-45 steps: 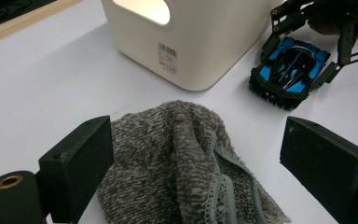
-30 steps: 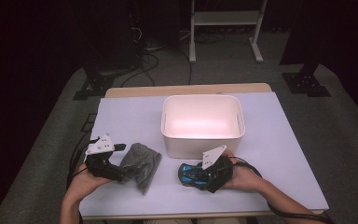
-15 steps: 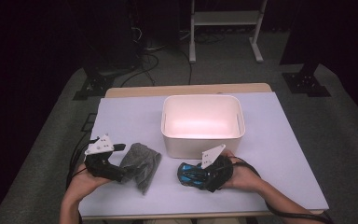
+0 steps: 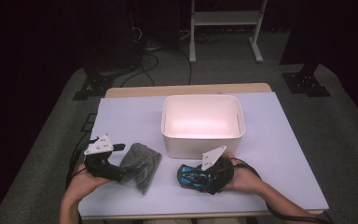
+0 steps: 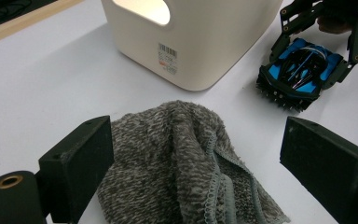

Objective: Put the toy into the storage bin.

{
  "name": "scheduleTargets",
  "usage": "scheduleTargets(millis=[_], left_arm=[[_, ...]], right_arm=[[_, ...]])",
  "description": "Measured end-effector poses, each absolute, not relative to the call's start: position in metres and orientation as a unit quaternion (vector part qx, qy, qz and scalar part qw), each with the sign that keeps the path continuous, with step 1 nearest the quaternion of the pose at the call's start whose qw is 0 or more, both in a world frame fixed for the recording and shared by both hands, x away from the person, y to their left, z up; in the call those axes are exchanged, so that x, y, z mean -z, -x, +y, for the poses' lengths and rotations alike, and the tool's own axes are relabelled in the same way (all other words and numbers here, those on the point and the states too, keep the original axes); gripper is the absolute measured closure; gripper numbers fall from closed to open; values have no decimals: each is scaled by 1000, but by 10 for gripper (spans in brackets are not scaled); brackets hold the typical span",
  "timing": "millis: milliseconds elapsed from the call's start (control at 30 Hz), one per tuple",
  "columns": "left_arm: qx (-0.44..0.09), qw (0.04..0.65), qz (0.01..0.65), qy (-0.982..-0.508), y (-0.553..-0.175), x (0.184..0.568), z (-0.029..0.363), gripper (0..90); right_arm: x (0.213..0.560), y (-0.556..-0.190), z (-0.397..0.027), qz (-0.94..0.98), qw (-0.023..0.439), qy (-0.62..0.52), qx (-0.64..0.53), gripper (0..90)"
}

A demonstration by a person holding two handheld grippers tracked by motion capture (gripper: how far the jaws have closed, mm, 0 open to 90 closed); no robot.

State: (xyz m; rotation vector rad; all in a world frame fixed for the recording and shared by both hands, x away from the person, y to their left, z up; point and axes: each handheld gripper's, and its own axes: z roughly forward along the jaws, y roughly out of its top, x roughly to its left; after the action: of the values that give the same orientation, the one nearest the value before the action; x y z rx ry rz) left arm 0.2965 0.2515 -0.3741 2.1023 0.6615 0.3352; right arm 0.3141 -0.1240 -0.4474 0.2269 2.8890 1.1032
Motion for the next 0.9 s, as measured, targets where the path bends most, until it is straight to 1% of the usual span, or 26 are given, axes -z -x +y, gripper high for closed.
scheduleTargets(millis=[200,300,333,367,433,700,900], left_arm=[[-135,440,265,-847,-296,374,251,87],[-135,442,266,-846,-296,374,252,87],[-135,442,266,-846,-296,374,252,87],[-135,441,266,-847,-296,374,252,87],[-135,442,267,-846,-296,373,252,87],[-133,442,267,-846,-296,374,252,87],[-134,443,267,-845,-296,375,253,87]], right_arm=[[452,-313,-123,935,18,-73,-346,252],[451,-312,-122,936,24,-72,-344,252],[450,-312,-122,936,17,-72,-344,252],[449,-312,-122,936,22,-70,-344,252],[446,-312,-122,934,17,-73,-349,252],[426,-307,-123,931,10,-68,-359,252],[399,-300,-123,929,9,-50,-367,252]])
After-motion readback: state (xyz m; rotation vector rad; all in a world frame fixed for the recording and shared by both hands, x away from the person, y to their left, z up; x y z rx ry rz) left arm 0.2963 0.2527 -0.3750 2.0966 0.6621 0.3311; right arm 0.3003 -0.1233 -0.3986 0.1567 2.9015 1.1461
